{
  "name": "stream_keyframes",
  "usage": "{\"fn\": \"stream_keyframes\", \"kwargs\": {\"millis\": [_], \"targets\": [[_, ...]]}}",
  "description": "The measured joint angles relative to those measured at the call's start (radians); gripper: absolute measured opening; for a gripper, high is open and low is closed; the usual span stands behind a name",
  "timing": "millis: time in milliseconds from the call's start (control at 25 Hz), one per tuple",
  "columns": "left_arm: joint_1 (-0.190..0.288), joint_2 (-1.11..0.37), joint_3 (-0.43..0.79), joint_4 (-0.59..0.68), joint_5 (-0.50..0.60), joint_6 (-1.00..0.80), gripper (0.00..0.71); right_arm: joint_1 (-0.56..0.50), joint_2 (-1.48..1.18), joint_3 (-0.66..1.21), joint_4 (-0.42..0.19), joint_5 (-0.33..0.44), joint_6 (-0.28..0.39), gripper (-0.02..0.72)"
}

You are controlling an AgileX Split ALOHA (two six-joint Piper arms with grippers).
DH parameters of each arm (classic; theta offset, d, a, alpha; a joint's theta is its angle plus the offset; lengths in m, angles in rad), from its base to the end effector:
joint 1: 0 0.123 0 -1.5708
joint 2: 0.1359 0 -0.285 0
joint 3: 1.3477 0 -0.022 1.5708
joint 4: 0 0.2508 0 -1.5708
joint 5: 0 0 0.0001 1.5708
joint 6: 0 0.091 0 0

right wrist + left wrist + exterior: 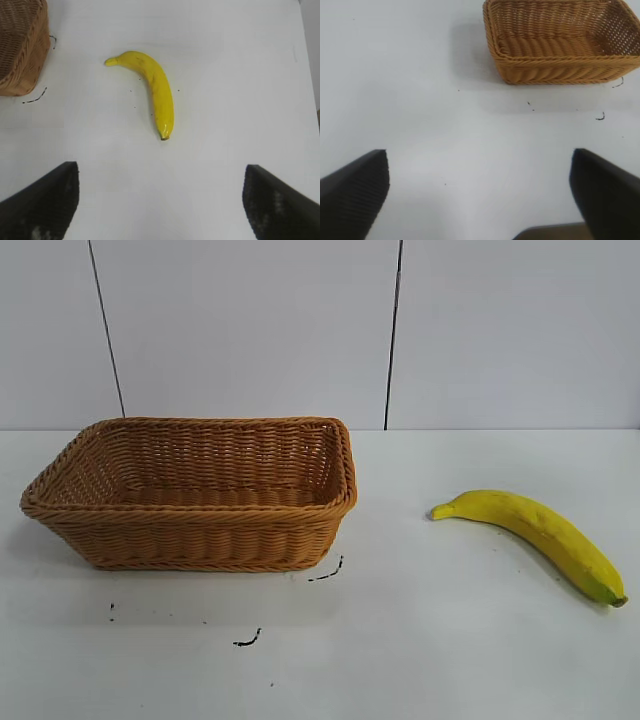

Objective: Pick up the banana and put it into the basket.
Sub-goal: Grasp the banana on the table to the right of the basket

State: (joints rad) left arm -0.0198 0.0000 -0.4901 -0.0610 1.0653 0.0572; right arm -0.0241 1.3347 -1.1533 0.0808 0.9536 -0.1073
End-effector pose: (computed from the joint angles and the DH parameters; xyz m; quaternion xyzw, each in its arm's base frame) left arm -0.0041 -0.0048 0.2743 0.0341 0.8559 -0.0208 0.5156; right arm 0.2687 -0.0005 0.3262 -0.0261 0.9650 0.0208 0.2602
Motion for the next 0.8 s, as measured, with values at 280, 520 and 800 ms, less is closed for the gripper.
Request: {"fn": "stream_keyframes", "kwargs": {"millis": [280, 520, 800], "targets": [[0.0, 0.0, 0.0, 0.0, 0.0, 0.0, 0.695, 0.0, 0.328, -0.17, 0.001, -0.01, -0.079, 0.633], [0.0, 0.0, 0.0, 0.0, 0.0, 0.0, 0.695, 0.0, 0.481, -0.266, 0.001, -0.02, -0.126, 0.633], [0.0, 0.0, 0.0, 0.0, 0.0, 0.0, 0.695, 0.016, 0.551, -0.304, 0.042, -0.063, -0.201, 0.633]]}}
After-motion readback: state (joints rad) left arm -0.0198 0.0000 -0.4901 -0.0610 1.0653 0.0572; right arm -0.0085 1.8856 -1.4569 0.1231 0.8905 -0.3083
